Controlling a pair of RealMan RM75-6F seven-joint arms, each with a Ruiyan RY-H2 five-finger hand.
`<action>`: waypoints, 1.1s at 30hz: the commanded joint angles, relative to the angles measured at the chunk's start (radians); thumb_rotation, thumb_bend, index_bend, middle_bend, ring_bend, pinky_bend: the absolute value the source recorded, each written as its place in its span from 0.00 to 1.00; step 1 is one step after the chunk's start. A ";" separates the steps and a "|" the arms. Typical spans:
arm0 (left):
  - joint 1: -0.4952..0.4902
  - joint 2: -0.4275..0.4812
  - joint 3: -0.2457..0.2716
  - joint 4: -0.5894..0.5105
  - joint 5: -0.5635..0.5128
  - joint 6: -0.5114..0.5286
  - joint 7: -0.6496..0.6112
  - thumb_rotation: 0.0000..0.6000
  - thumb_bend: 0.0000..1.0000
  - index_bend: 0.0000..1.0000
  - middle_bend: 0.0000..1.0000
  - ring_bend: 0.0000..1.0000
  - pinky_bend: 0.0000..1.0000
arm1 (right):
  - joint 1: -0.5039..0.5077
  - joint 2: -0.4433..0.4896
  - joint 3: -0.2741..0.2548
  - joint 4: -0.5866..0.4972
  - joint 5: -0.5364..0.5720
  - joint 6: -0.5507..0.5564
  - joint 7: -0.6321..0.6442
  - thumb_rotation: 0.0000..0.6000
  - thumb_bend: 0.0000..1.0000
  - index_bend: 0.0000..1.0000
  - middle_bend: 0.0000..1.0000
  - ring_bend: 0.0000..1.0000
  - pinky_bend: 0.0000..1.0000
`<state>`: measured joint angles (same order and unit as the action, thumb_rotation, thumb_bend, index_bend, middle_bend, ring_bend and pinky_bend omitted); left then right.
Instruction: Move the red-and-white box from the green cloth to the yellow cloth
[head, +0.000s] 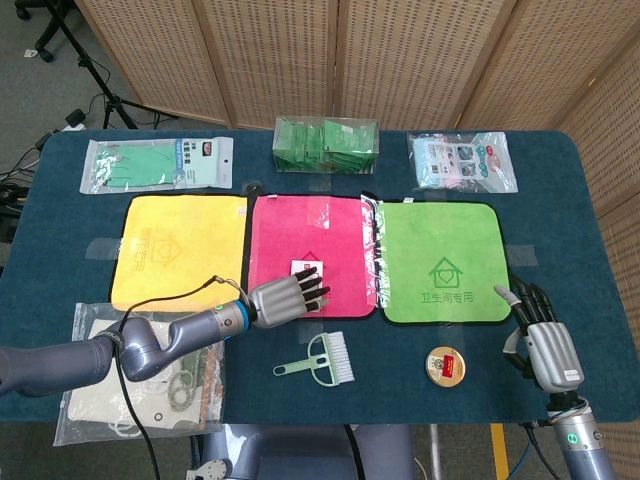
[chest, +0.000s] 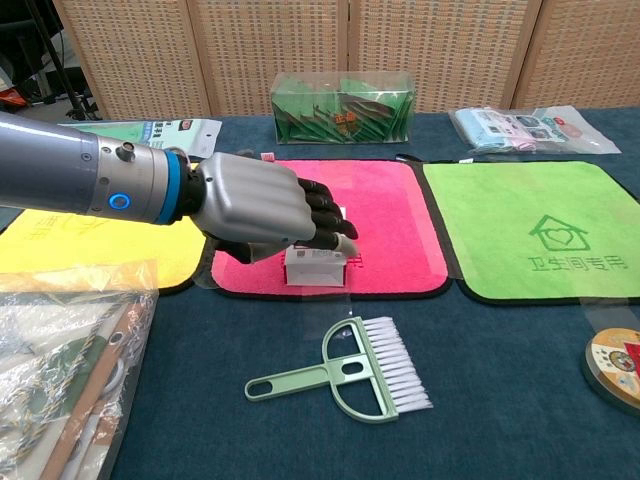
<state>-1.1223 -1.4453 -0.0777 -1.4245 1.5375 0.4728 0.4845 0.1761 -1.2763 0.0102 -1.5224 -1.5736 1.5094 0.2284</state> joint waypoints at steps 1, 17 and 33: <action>0.009 0.016 0.017 -0.005 -0.005 0.010 0.001 1.00 1.00 0.00 0.00 0.00 0.00 | -0.001 -0.001 0.001 -0.003 -0.002 -0.001 -0.003 1.00 1.00 0.12 0.01 0.00 0.00; 0.056 0.133 0.099 -0.042 -0.013 0.052 0.018 1.00 1.00 0.00 0.00 0.00 0.00 | -0.007 -0.004 0.007 -0.006 -0.011 -0.011 -0.013 1.00 1.00 0.12 0.01 0.00 0.00; 0.125 0.230 0.153 -0.035 -0.109 0.075 0.064 1.00 1.00 0.00 0.00 0.00 0.00 | -0.012 -0.008 0.005 -0.021 -0.028 -0.014 -0.033 1.00 1.00 0.12 0.01 0.00 0.00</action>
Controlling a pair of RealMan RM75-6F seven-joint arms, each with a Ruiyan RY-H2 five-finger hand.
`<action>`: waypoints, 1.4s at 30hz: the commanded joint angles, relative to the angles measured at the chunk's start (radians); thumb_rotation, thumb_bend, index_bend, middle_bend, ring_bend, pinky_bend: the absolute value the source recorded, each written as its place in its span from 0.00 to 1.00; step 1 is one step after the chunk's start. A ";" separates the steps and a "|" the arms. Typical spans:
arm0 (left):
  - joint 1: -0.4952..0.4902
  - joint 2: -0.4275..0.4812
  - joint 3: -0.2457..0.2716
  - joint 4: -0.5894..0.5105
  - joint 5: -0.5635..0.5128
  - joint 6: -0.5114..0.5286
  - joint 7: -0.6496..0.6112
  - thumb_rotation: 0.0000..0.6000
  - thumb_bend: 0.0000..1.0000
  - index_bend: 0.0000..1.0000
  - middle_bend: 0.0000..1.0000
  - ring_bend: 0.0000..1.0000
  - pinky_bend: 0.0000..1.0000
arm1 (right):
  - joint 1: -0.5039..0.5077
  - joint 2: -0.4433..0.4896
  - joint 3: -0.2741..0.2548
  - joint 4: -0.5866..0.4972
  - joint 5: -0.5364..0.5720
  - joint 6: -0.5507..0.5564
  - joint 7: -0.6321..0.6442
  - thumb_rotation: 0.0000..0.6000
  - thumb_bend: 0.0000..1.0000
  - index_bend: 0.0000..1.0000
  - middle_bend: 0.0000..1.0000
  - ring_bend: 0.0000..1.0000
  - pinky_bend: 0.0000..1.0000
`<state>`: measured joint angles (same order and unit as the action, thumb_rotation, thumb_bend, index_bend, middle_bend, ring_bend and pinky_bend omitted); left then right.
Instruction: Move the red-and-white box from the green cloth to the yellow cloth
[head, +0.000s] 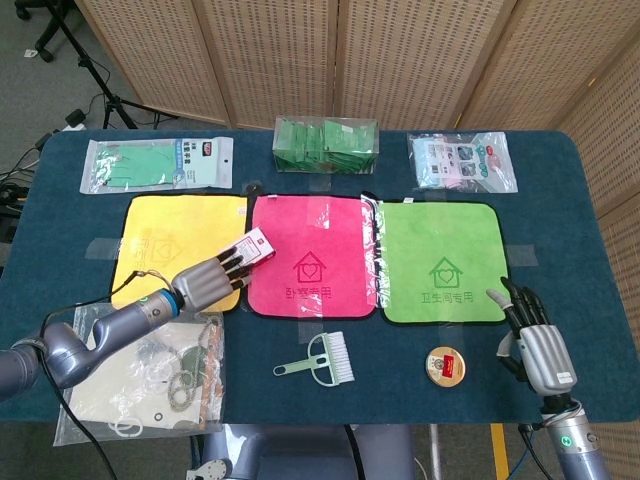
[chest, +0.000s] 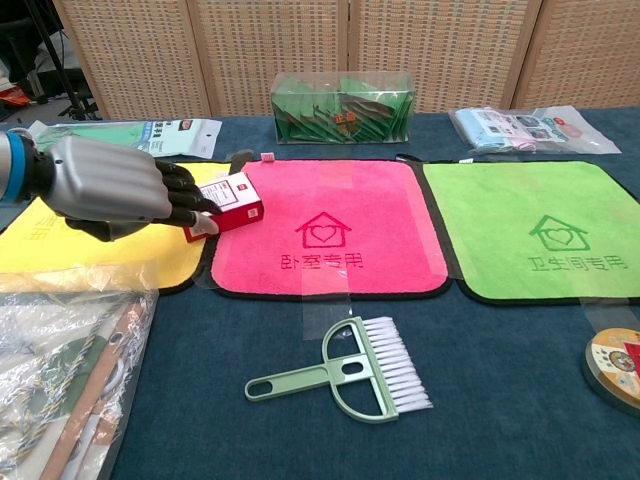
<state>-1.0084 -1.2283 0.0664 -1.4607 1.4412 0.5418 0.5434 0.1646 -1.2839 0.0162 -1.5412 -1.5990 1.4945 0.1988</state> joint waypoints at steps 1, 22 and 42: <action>0.017 0.019 0.012 0.001 -0.017 0.008 0.007 1.00 1.00 0.00 0.00 0.00 0.00 | -0.001 -0.002 -0.001 -0.003 -0.003 0.000 -0.006 1.00 1.00 0.12 0.01 0.00 0.00; 0.098 0.053 -0.030 0.038 -0.036 0.155 -0.149 1.00 1.00 0.00 0.00 0.00 0.00 | -0.004 -0.012 0.002 -0.005 -0.011 -0.007 -0.014 1.00 1.00 0.12 0.01 0.00 0.00; -0.002 -0.205 -0.081 0.205 -0.092 0.034 -0.129 1.00 1.00 0.00 0.00 0.00 0.00 | -0.009 0.000 0.008 -0.005 -0.004 -0.010 0.005 1.00 1.00 0.12 0.01 0.00 0.00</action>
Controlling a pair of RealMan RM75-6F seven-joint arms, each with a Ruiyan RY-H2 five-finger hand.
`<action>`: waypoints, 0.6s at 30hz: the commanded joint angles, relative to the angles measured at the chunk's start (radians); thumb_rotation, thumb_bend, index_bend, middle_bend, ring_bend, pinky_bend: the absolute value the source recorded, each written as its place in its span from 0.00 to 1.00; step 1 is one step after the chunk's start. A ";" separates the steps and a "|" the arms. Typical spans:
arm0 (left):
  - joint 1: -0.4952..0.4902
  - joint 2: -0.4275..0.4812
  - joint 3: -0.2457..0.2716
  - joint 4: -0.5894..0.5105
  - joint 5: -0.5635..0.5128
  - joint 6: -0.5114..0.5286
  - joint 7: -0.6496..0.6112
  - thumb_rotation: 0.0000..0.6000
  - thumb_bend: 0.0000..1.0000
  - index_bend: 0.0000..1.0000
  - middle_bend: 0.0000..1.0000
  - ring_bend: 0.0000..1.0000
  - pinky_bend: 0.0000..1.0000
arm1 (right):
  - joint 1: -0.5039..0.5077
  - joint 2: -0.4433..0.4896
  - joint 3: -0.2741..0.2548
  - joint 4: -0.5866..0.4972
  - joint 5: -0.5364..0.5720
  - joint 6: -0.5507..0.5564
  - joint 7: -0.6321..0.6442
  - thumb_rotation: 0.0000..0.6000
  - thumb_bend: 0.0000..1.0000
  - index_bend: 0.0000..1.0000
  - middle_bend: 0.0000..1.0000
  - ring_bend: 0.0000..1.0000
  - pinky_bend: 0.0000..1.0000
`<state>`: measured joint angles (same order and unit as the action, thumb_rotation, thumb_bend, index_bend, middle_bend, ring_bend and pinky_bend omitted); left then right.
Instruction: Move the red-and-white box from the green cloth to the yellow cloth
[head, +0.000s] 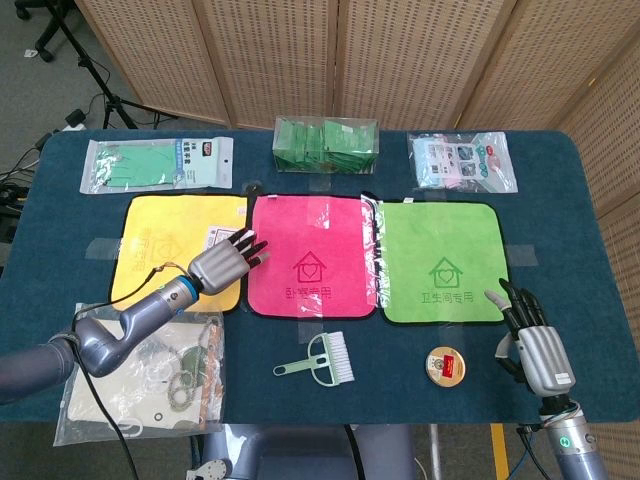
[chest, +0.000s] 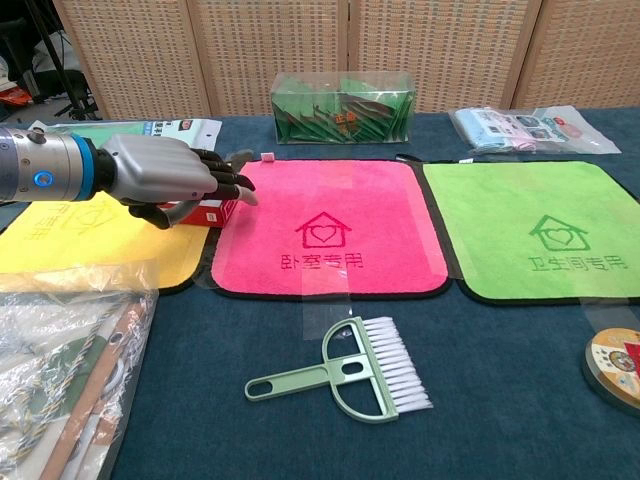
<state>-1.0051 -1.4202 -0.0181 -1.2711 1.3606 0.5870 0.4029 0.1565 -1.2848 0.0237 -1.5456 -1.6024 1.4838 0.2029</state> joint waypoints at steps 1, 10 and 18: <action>-0.006 -0.016 0.005 0.022 -0.018 -0.015 0.017 1.00 1.00 0.00 0.00 0.00 0.00 | -0.001 0.001 0.000 0.000 -0.001 0.002 0.001 1.00 1.00 0.12 0.01 0.00 0.00; 0.010 0.025 0.024 0.019 -0.050 -0.008 0.046 1.00 1.00 0.00 0.00 0.00 0.00 | -0.001 0.000 0.000 0.004 0.000 -0.003 0.000 1.00 1.00 0.12 0.01 0.00 0.00; 0.063 0.102 0.065 -0.032 -0.051 0.029 0.039 1.00 1.00 0.00 0.00 0.00 0.00 | -0.011 0.000 0.003 -0.011 -0.015 0.027 -0.027 1.00 1.00 0.12 0.01 0.00 0.00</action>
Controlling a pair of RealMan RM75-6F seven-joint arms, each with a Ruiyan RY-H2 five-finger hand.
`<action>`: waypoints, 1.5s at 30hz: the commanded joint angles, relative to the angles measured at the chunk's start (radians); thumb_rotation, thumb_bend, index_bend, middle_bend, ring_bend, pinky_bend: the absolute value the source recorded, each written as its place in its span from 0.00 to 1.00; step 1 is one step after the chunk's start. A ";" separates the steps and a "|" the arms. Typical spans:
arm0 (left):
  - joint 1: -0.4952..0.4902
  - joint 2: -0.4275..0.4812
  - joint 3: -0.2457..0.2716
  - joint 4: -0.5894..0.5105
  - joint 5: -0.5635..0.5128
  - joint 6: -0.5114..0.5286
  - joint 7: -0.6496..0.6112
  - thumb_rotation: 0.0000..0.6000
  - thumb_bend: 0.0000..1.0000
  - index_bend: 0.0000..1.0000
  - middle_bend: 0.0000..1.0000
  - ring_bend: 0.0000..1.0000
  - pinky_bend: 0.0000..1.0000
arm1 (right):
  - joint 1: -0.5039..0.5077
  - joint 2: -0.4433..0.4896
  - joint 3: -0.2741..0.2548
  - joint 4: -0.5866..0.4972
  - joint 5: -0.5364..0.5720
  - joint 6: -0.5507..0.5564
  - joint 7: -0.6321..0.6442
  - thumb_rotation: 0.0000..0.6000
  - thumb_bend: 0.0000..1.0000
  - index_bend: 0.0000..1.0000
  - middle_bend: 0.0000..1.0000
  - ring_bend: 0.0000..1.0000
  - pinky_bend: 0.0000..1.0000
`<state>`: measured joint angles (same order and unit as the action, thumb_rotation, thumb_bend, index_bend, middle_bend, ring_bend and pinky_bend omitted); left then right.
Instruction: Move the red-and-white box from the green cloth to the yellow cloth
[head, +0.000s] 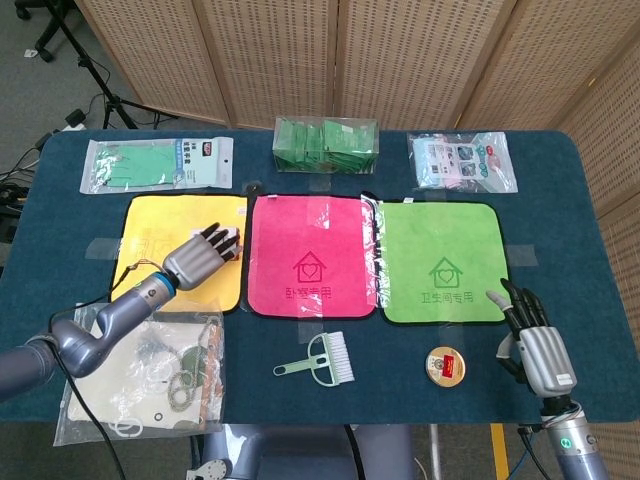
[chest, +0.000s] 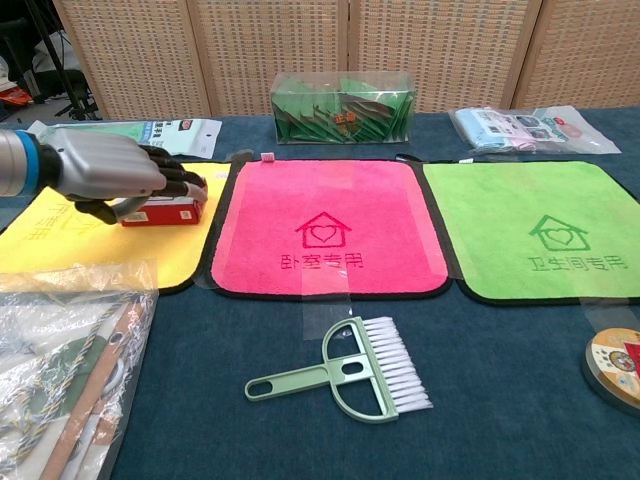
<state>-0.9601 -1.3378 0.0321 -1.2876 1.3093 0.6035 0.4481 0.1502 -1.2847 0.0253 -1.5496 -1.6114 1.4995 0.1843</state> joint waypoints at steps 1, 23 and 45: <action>0.025 0.029 0.023 -0.020 0.002 0.015 -0.006 1.00 1.00 0.00 0.00 0.00 0.00 | -0.006 0.001 0.001 -0.010 -0.007 0.014 -0.009 1.00 1.00 0.12 0.01 0.00 0.00; 0.252 0.244 0.033 -0.184 0.028 0.322 -0.212 1.00 0.36 0.00 0.00 0.00 0.00 | -0.028 0.014 -0.027 -0.064 -0.081 0.064 -0.063 1.00 0.98 0.12 0.01 0.00 0.00; 0.752 0.097 0.143 -0.421 0.258 0.989 -0.268 1.00 0.02 0.00 0.00 0.00 0.00 | -0.036 0.048 -0.073 -0.097 -0.139 0.037 -0.172 1.00 0.85 0.12 0.00 0.00 0.00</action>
